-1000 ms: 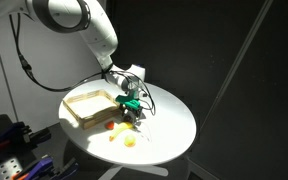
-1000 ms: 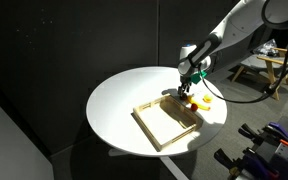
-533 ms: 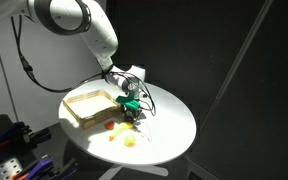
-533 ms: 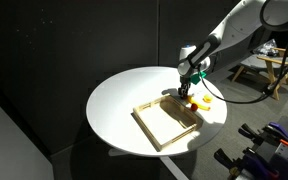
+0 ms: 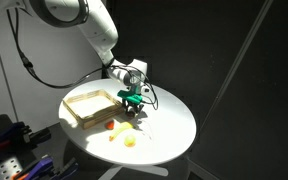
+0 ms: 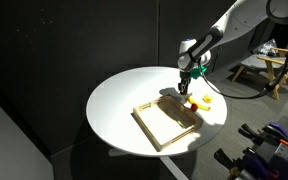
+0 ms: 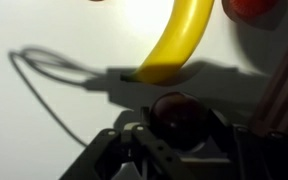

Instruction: Put the plum in the crate

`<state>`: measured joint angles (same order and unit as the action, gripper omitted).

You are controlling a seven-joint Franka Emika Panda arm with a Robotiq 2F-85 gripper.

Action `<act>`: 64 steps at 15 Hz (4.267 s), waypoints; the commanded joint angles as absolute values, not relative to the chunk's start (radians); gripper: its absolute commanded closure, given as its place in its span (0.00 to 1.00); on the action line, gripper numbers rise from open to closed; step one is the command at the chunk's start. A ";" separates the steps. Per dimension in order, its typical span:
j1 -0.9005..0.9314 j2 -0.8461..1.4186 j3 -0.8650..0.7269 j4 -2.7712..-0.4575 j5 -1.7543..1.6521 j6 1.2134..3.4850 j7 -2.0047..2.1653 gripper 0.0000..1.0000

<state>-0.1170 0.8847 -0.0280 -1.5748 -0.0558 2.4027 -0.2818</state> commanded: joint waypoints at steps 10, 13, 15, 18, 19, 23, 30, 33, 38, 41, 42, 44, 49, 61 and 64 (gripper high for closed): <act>-0.097 0.673 0.021 -1.774 -0.105 2.375 -0.345 0.65; -0.080 0.651 0.040 -1.820 -0.108 2.394 -0.353 0.65; -0.062 0.641 0.050 -1.848 -0.111 2.408 -0.353 0.65; -0.030 0.630 0.060 -1.889 -0.118 2.436 -0.342 0.65; -0.019 0.629 0.062 -1.899 -0.121 2.443 -0.338 0.65; 0.023 0.635 0.067 -1.930 -0.135 2.473 -0.328 0.65; 0.054 0.638 0.071 -1.962 -0.161 2.509 -0.325 0.65; 0.056 0.642 0.070 -1.967 -0.162 2.511 -0.322 0.65; 0.053 0.640 0.068 -1.975 -0.161 2.507 -0.321 0.00; 0.050 0.618 0.061 -1.991 -0.153 2.497 -0.301 0.00; 0.047 0.607 0.057 -1.997 -0.148 2.489 -0.292 0.00; 0.046 0.576 0.043 -2.013 -0.139 2.469 -0.251 0.00; 0.053 0.487 -0.004 -2.072 -0.142 2.423 -0.129 0.00; 0.042 0.246 -0.038 -2.292 -0.122 2.387 0.065 0.00; 0.034 0.190 -0.039 -2.336 -0.115 2.354 0.087 0.00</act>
<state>0.0464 0.2739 -0.0392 -2.2734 -0.1293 2.3891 0.0591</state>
